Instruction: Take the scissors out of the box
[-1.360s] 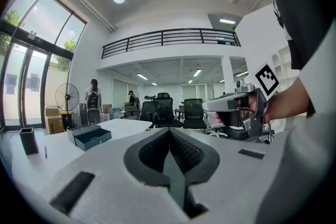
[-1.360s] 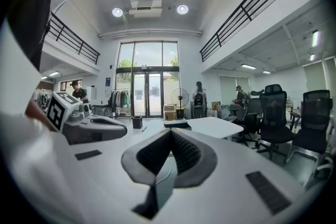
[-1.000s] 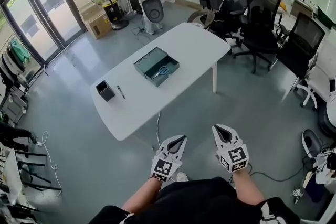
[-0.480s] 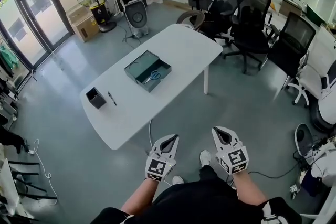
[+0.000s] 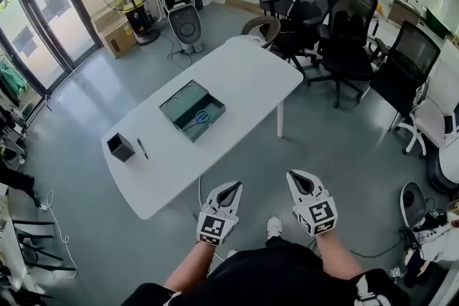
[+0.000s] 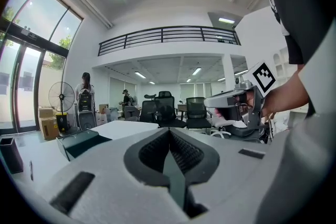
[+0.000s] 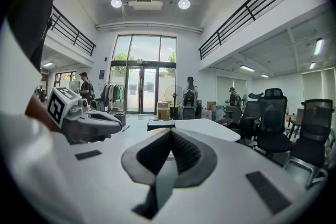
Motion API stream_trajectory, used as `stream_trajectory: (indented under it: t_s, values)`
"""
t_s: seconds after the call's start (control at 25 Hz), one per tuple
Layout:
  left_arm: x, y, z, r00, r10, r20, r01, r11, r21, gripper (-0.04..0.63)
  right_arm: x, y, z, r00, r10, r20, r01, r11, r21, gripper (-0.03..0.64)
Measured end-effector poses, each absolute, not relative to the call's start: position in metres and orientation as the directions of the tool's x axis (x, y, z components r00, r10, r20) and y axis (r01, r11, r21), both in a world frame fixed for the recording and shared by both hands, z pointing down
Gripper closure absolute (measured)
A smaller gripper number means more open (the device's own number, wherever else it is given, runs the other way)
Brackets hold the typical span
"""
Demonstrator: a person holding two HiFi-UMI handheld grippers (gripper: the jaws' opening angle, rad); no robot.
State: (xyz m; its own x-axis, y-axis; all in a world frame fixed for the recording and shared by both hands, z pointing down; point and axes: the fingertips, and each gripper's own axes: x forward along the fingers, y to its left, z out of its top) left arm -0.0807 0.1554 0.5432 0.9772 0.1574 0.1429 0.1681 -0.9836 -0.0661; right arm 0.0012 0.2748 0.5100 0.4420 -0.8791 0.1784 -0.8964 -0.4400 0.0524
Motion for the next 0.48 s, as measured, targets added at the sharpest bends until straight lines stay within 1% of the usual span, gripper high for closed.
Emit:
stream_trajectory:
  t_s: [0.2,0.36,0.48]
  values:
    - [-0.029,0.162,0.538,0.984,0.111,0.142,0.123,-0.989,-0.082,0.586,0.053,0.284,0.512,0.417,-0.895,0.159,-0.908,-0.417,0.035,0.611]
    - [-0.002,0.167,0.529,0.987,0.076,0.144,0.089,-0.992,-0.091,0.586,0.088,0.290,0.508,0.399,-0.904,0.156,-0.917,-0.396,0.048,0.611]
    - [0.010,0.164,0.534,0.985,0.034,0.167,0.049,-0.995,-0.086,0.586,0.108,0.286,0.507,0.371,-0.916,0.150,-0.929,-0.368,0.050,0.611]
